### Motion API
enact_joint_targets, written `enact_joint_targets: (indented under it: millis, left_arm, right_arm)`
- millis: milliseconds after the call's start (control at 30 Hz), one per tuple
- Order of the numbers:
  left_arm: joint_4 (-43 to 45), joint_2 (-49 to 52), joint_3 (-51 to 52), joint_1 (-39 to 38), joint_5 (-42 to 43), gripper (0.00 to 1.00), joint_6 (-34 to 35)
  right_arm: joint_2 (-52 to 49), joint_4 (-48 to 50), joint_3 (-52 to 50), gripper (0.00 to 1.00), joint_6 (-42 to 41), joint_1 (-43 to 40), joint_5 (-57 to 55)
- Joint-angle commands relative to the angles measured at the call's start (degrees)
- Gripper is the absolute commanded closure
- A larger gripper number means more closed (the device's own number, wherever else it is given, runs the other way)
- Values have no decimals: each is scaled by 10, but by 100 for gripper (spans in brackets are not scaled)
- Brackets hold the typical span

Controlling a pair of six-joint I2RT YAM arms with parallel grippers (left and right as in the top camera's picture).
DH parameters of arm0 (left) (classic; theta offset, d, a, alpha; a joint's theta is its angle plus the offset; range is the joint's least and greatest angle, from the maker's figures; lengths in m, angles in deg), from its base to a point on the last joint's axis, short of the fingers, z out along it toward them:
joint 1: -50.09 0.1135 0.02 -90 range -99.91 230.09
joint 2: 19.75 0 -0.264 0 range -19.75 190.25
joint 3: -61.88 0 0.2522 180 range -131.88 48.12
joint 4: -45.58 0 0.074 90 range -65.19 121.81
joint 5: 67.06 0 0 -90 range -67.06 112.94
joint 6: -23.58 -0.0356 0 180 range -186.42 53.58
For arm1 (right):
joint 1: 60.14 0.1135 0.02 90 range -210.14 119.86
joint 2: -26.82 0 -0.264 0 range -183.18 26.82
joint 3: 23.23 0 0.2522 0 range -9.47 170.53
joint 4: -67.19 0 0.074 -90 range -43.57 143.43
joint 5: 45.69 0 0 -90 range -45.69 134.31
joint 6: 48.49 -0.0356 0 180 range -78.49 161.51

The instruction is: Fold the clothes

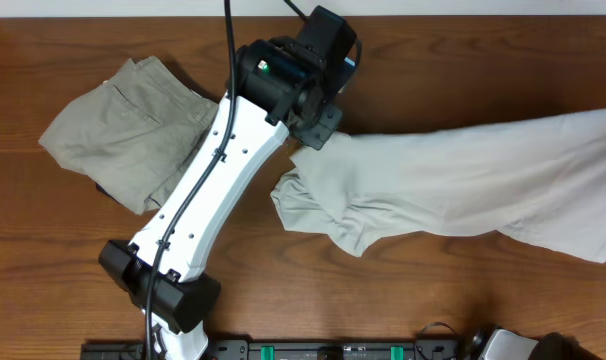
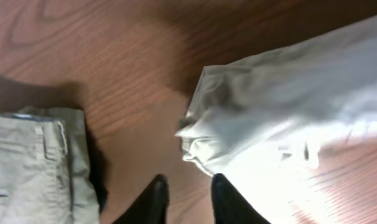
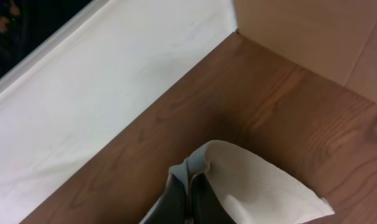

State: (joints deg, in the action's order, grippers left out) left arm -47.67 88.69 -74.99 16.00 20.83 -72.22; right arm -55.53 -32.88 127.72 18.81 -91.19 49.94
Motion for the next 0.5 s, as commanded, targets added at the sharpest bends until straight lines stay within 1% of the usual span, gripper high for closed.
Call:
enact_joint_targets:
  millis: [0,167,333,467]
  left_arm:
    - [-7,-9,3,13,0,62,2]
    - [-15,-8,3,28,10,56,18]
    - [-10,-8,31,33,86,54,17]
    - [37,-8,108,33,151,54,14]
  right_arm:
    - [3,2,4,99,11,-7,-48]
    - [3,2,4,99,11,-7,-57]
    - [3,4,4,99,11,-7,-56]
    - [3,4,4,99,11,-7,-54]
